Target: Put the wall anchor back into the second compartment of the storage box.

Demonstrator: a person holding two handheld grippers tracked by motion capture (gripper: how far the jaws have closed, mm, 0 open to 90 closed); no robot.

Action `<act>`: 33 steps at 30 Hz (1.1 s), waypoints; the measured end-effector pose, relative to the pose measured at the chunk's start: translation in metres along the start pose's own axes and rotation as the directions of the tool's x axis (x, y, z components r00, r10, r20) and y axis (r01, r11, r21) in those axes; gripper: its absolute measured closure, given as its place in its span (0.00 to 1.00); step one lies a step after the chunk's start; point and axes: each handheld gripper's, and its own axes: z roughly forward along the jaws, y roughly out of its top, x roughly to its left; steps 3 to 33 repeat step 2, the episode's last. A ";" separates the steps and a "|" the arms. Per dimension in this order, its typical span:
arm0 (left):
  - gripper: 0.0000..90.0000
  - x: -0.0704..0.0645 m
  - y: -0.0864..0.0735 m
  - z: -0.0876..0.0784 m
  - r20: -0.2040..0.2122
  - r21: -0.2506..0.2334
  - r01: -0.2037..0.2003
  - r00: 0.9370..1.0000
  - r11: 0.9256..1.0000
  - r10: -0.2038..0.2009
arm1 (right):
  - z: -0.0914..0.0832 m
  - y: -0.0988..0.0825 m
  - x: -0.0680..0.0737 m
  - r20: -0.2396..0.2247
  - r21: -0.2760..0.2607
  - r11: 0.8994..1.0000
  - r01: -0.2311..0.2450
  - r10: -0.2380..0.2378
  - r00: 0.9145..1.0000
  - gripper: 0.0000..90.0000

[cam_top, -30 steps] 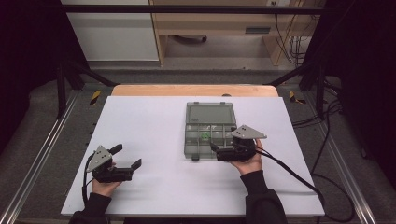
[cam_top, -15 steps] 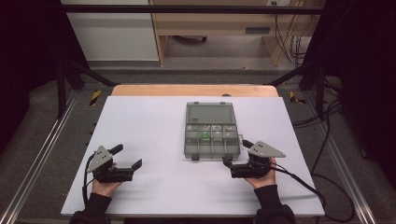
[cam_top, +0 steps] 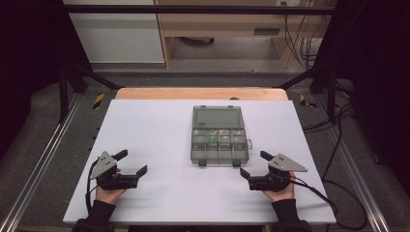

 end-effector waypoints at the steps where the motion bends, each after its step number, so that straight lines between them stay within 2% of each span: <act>1: 0.00 0.000 0.000 0.000 0.000 -0.002 0.000 1.000 1.000 0.000 | -0.001 -0.001 -0.001 0.002 0.000 1.000 -0.003 0.003 1.000 0.00; 33: 0.00 0.000 0.000 0.000 0.000 -0.001 -0.001 1.000 1.000 0.001 | -0.001 -0.001 -0.002 0.007 0.002 1.000 -0.006 0.006 1.000 0.00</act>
